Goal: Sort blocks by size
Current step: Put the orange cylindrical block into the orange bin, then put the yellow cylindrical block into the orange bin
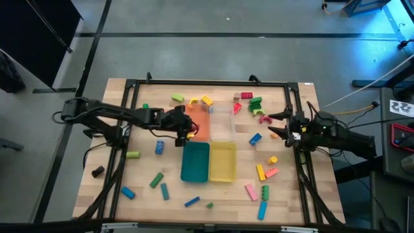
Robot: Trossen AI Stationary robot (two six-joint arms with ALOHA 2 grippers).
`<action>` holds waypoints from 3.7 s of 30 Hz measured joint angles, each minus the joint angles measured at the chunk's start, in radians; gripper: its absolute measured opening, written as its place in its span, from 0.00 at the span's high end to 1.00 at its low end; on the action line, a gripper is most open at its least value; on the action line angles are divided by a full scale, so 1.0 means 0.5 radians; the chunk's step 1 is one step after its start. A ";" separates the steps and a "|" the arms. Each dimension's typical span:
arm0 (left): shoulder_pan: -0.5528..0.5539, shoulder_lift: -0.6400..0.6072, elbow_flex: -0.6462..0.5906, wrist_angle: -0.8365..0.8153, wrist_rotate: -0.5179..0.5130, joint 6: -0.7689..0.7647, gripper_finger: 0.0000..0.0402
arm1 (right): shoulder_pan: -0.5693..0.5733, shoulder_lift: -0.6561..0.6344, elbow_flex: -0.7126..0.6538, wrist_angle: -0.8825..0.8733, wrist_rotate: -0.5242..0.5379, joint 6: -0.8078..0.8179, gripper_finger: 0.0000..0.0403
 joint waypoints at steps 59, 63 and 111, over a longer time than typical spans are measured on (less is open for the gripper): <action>0.071 0.256 -0.002 0.243 -0.177 -0.280 0.49 | 0.751 1.980 0.841 -1.532 -0.208 0.398 0.34; 0.071 0.256 -0.002 0.245 -0.177 -0.279 0.49 | 0.969 2.104 0.841 -1.535 -0.040 0.492 0.34; 0.071 -0.109 0.000 0.330 -0.191 -0.163 0.49 | 0.986 2.596 1.360 -1.426 0.787 0.215 0.65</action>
